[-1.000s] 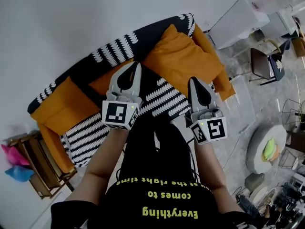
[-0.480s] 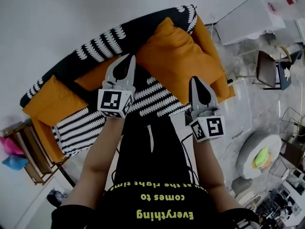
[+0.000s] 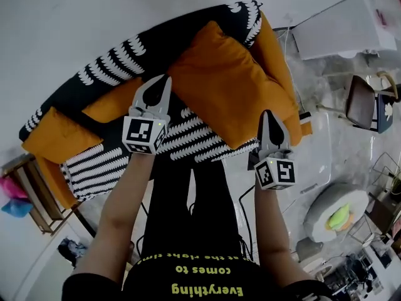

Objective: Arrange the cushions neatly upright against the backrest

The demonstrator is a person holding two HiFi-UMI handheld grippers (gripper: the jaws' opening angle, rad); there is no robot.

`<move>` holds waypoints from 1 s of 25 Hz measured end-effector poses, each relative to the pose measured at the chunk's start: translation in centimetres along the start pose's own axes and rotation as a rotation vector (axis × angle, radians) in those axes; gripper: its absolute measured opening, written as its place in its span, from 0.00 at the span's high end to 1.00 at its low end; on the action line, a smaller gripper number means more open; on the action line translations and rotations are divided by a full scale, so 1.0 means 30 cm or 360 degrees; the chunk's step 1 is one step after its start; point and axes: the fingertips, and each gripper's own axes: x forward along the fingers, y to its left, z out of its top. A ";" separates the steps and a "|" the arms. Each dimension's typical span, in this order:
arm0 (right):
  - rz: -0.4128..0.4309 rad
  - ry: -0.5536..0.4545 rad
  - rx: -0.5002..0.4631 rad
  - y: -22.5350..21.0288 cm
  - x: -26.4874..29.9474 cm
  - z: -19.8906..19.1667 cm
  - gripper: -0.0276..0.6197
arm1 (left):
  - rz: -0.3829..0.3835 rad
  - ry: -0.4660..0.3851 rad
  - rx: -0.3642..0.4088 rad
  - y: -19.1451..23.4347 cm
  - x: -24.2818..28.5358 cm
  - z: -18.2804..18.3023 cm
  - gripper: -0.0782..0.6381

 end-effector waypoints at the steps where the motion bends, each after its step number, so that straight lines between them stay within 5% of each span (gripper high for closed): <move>1: -0.0016 0.0010 0.0020 -0.028 0.019 -0.040 0.94 | -0.0005 0.0024 0.0018 0.005 0.027 -0.037 0.89; 12: -0.0198 0.0067 0.0149 -0.290 0.092 -0.417 0.88 | -0.0056 0.0149 0.0080 0.032 0.313 -0.376 0.89; 19: -0.0305 0.0177 0.0142 -0.356 0.047 -0.576 0.75 | -0.0012 0.0206 0.0124 0.064 0.363 -0.498 0.84; 25: -0.0442 0.0299 0.0102 -0.442 0.054 -0.685 0.59 | -0.0084 0.0428 0.0173 0.043 0.516 -0.630 0.57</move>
